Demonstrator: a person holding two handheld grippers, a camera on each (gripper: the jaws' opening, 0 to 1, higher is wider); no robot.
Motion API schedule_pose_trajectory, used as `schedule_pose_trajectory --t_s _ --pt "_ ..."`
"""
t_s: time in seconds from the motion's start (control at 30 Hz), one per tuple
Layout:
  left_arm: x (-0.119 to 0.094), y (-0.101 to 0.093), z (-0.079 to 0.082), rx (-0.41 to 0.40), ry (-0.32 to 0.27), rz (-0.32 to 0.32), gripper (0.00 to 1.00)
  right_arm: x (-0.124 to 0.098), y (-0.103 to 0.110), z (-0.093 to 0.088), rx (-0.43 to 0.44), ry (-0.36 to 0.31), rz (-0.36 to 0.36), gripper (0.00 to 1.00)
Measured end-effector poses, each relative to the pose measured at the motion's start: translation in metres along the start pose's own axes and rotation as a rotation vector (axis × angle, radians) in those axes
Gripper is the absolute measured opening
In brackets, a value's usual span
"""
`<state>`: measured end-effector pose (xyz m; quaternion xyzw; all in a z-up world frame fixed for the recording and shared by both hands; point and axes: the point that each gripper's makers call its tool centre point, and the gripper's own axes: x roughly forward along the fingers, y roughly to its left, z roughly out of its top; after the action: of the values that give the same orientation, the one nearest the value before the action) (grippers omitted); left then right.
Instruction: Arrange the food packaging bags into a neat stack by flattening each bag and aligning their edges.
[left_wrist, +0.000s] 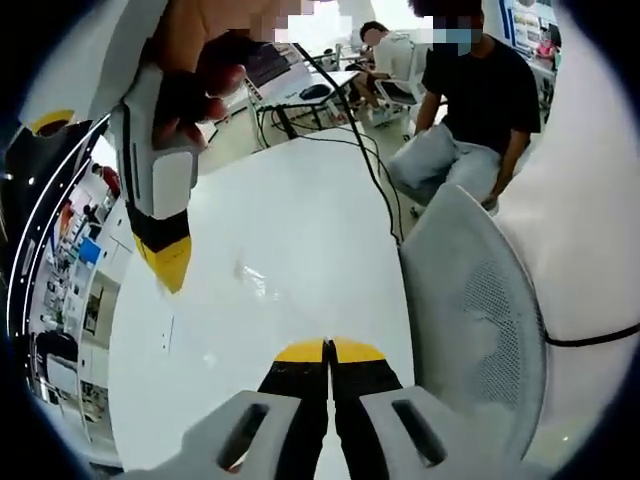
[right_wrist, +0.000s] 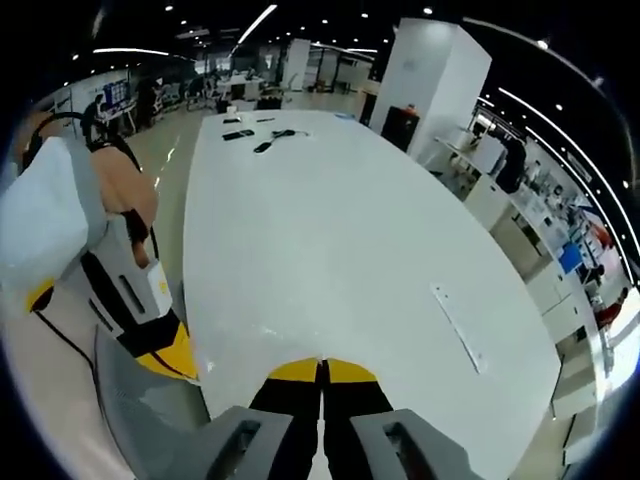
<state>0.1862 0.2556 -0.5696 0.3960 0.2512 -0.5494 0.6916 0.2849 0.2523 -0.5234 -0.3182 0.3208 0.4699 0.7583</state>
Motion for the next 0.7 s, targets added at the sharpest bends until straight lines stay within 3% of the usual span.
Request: schedule_pose_trajectory --t_s 0.53,0.7 --pt "0.003 0.006 -0.006 -0.067 -0.034 0.046 0.00 0.003 0.007 0.001 -0.073 0.016 -0.005 0.00" --pt "0.001 0.012 -0.004 -0.110 -0.069 0.070 0.00 0.005 0.005 0.003 -0.103 0.016 -0.006 0.00"
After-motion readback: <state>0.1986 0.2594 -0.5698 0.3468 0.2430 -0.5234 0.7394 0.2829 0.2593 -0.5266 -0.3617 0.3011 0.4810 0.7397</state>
